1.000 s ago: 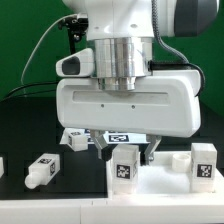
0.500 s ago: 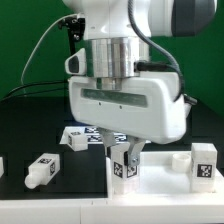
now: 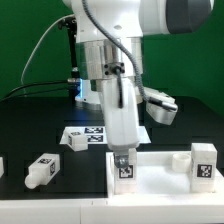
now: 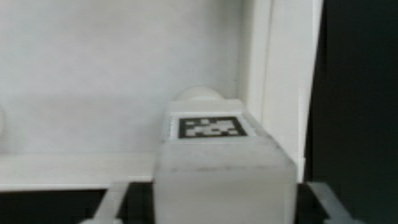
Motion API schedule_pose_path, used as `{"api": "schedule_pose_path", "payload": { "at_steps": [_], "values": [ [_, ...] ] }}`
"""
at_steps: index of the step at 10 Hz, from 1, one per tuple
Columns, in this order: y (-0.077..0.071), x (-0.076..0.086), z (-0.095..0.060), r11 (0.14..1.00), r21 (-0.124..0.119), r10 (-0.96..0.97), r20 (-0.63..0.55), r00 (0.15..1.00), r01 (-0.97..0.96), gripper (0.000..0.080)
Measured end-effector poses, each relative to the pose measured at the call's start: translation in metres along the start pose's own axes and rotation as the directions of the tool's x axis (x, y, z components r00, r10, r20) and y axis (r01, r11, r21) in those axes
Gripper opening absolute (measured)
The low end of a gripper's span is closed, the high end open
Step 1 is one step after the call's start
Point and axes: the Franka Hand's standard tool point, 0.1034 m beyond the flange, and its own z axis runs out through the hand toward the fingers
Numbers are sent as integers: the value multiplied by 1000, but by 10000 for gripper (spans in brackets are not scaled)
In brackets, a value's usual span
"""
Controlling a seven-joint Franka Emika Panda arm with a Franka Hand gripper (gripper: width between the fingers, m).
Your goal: Assemble square table
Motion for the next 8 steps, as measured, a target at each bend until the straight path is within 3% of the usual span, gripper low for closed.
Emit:
{"api": "schedule_pose_path", "payload": {
  "at_steps": [5, 7, 8],
  "values": [
    [1, 0, 2, 992, -1, 127, -4, 992, -127, 288],
    [1, 0, 2, 992, 0, 126, -4, 992, -126, 601],
    [-1, -3, -5, 991, 8, 136, 9, 991, -136, 601]
  ]
}}
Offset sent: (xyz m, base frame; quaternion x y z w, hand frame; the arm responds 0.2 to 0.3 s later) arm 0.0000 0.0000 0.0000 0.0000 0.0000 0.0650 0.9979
